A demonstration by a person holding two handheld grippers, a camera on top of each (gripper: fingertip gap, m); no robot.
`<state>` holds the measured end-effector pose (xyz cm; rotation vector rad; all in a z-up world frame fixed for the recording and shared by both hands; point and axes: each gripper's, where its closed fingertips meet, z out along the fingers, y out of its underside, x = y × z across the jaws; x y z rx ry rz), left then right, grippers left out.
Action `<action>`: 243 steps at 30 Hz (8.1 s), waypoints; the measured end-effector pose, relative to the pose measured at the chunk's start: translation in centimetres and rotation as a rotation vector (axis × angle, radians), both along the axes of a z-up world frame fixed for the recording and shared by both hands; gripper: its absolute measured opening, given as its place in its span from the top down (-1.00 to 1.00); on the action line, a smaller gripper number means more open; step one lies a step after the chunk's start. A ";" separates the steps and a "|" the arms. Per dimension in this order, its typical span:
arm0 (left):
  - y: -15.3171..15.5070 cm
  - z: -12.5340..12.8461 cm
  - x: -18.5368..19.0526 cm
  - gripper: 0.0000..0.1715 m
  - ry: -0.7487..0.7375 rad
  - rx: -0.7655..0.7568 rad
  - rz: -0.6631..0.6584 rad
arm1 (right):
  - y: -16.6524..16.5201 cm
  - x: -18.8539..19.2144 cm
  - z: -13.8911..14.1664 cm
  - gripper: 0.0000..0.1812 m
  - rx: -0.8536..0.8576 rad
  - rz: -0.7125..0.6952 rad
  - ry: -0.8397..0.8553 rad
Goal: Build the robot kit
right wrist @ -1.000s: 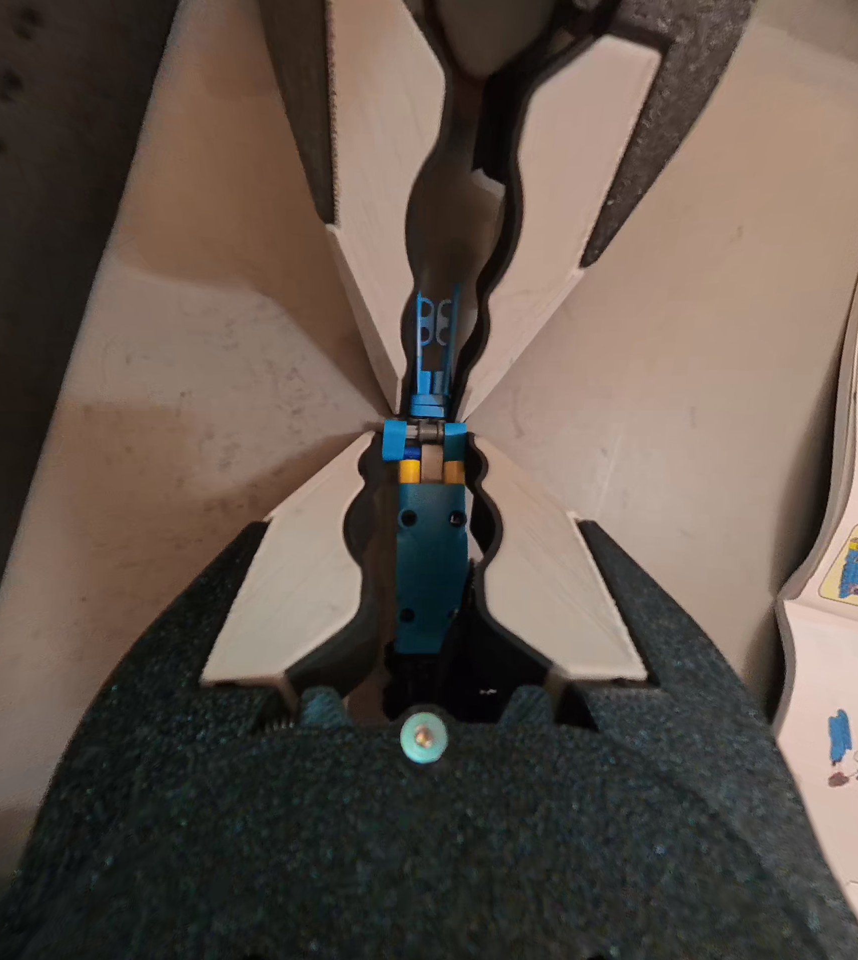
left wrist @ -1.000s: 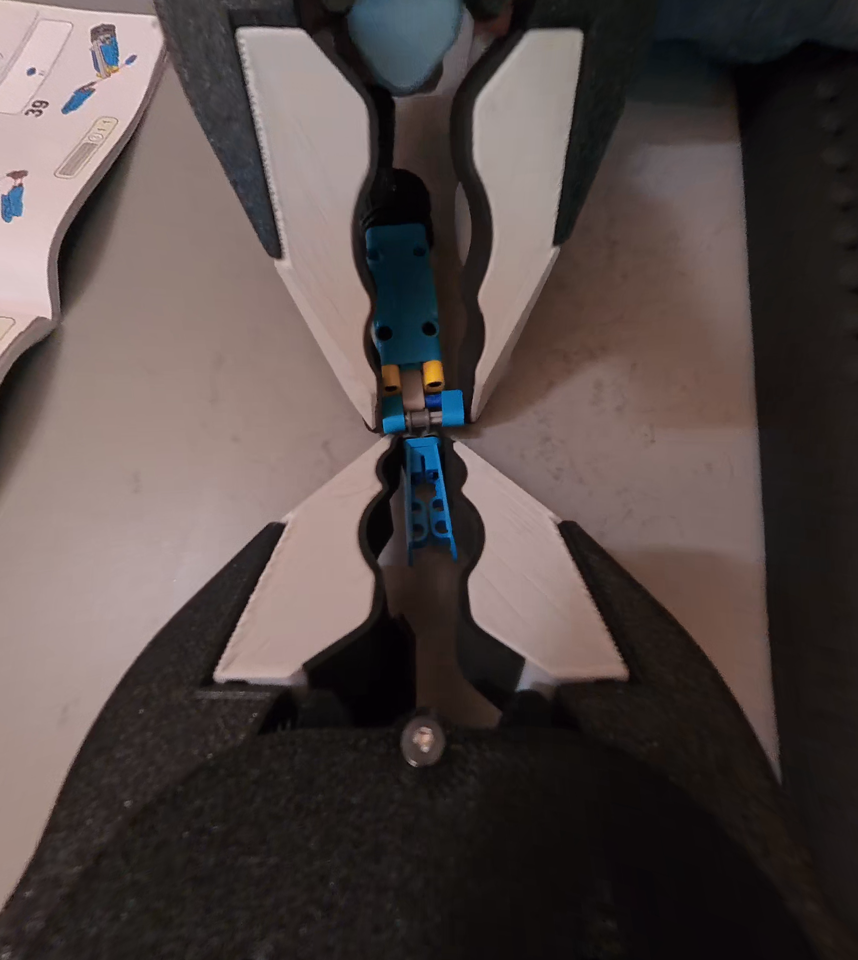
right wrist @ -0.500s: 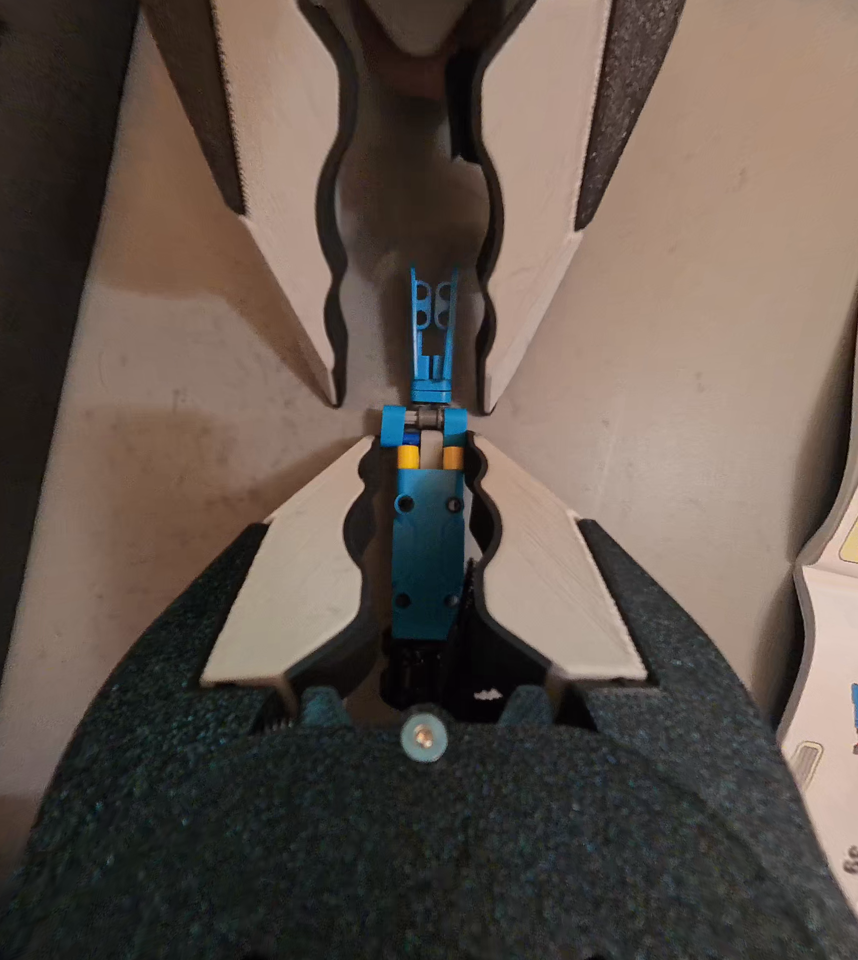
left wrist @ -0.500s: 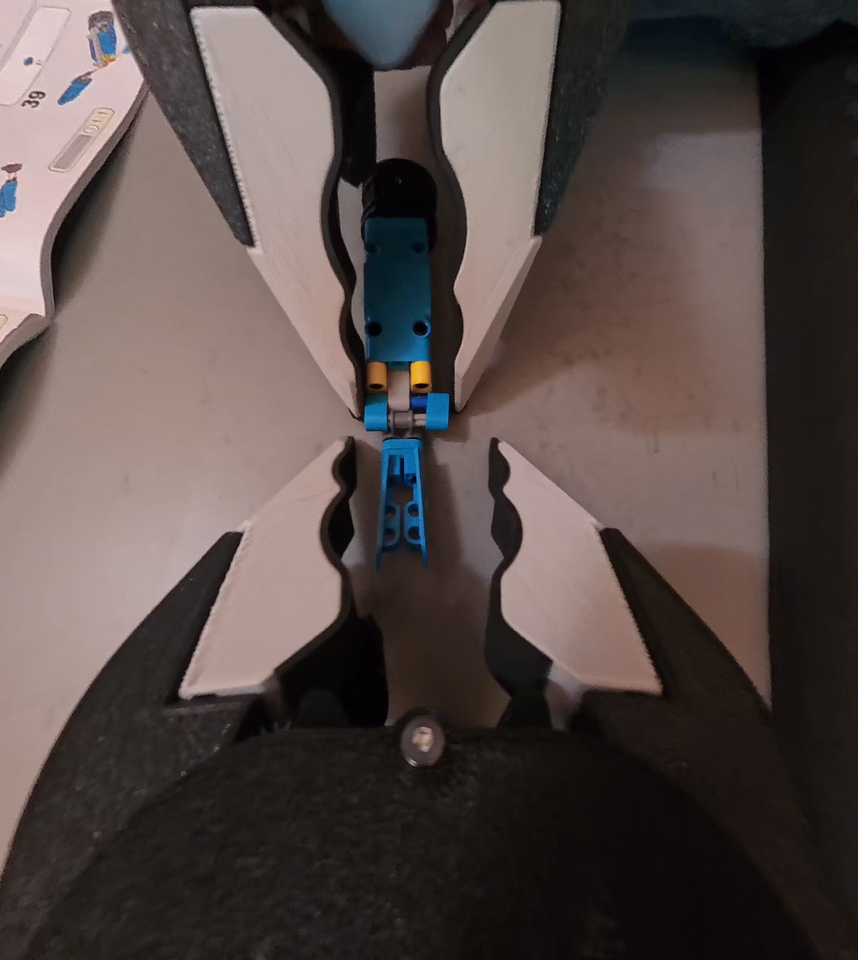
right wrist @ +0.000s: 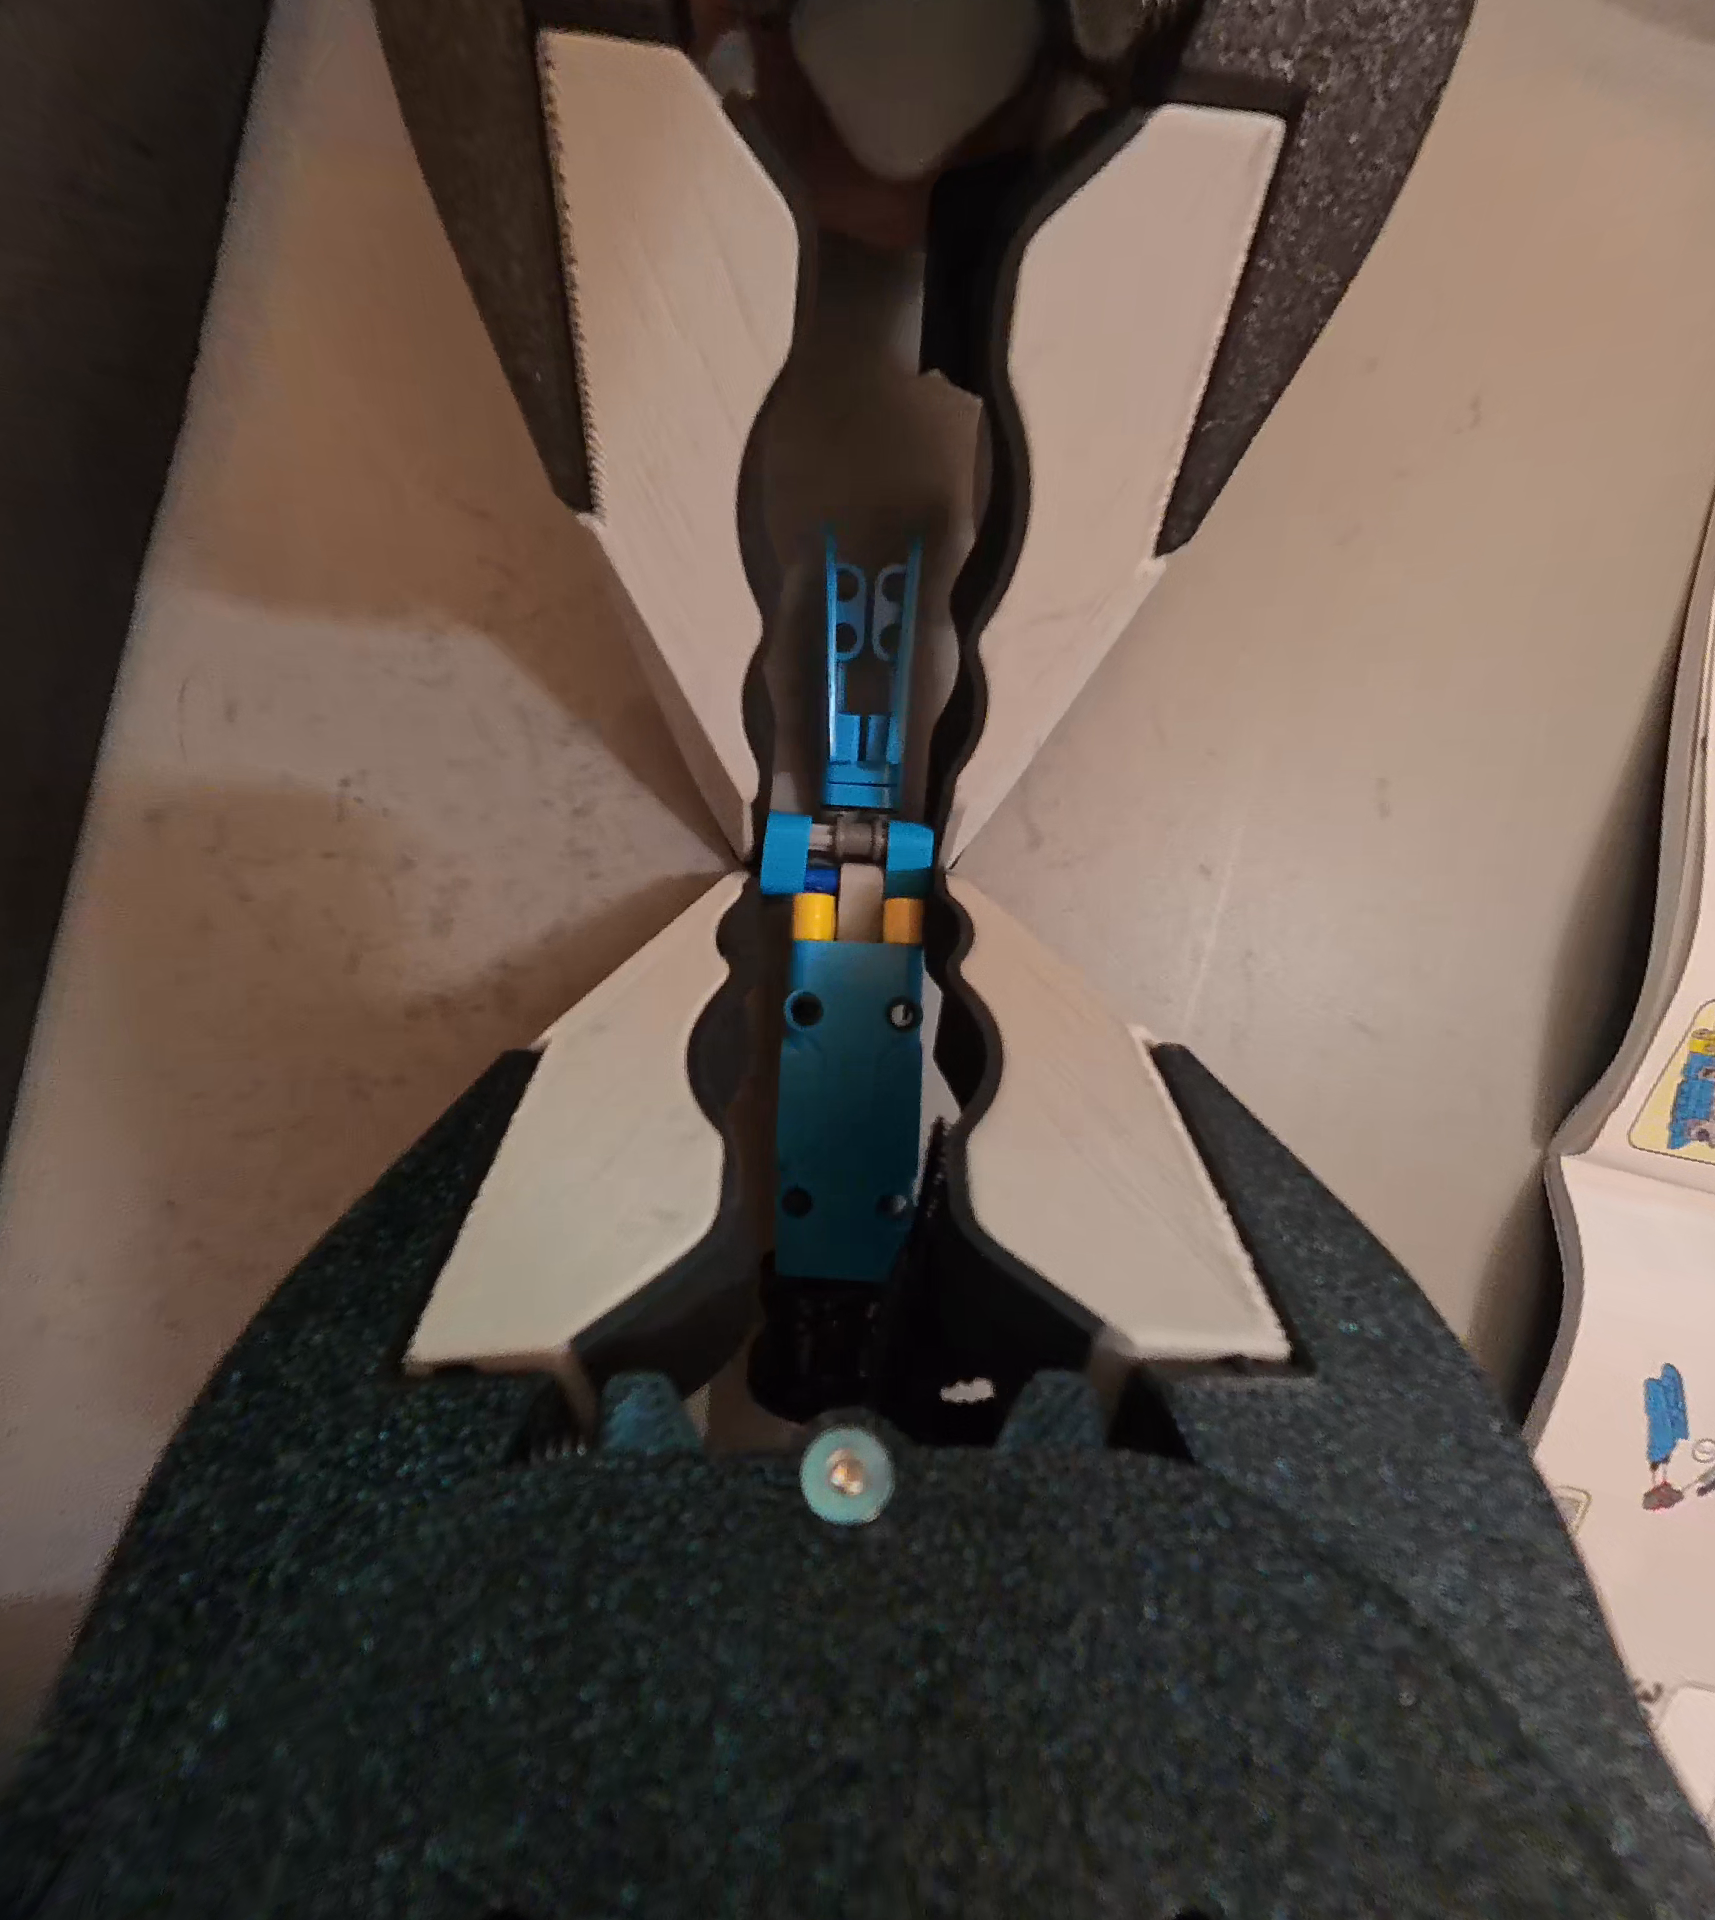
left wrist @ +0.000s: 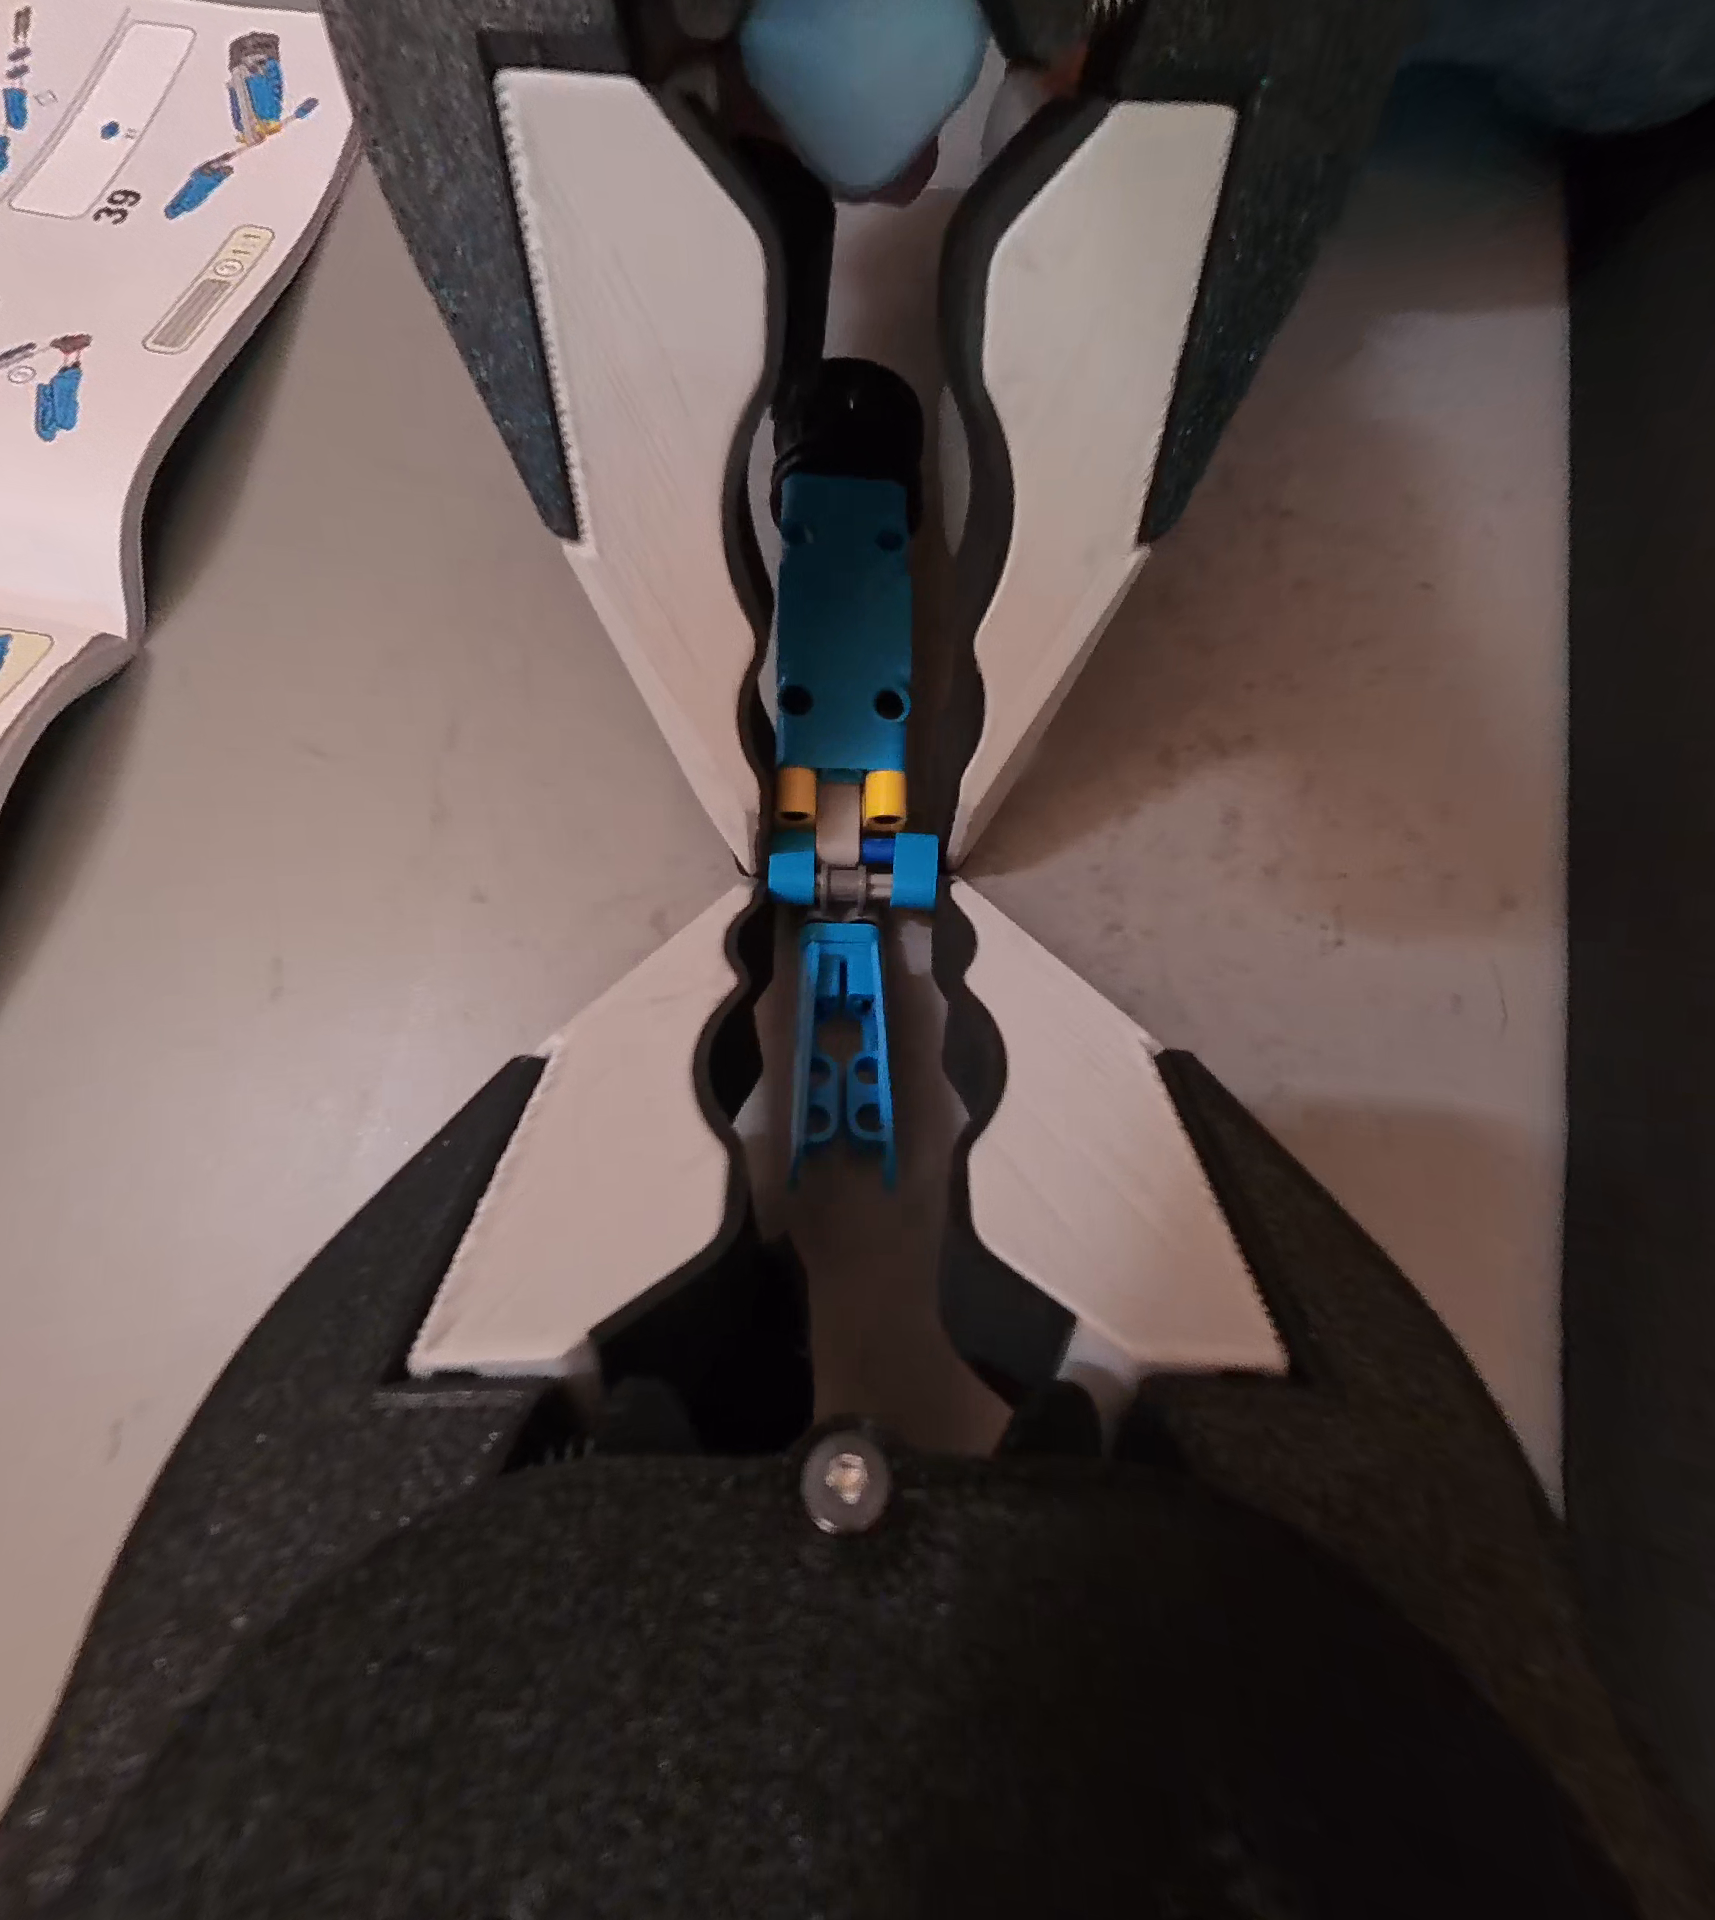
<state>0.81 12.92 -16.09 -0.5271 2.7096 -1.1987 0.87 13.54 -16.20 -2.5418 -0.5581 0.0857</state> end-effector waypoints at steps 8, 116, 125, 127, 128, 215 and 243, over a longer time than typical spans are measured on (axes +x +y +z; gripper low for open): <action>-0.1 0.0 0.0 0.68 -0.001 0.003 0.046 | 0.0 0.0 0.0 0.71 0.022 -0.002 0.025; 1.4 10.0 1.1 0.84 0.143 -0.795 0.069 | 1.0 2.0 11.7 0.94 0.636 -0.485 1.064; 1.3 9.7 1.3 0.83 0.128 -0.772 0.086 | 1.8 1.6 10.7 0.92 0.616 -0.486 1.178; 1.3 9.7 1.5 0.84 0.129 -0.768 0.093 | 1.8 1.4 10.9 0.92 0.613 -0.470 1.204; 1.3 9.6 1.5 0.84 0.130 -0.768 0.096 | 1.9 1.6 10.7 0.92 0.618 -0.477 1.189; 1.5 9.0 4.5 0.83 0.305 -0.876 0.402 | 4.6 5.9 7.5 0.71 0.574 -0.560 -0.540; -0.1 8.1 1.8 0.82 -0.090 -0.511 0.152 | 0.7 1.9 9.8 0.90 0.641 -0.390 0.897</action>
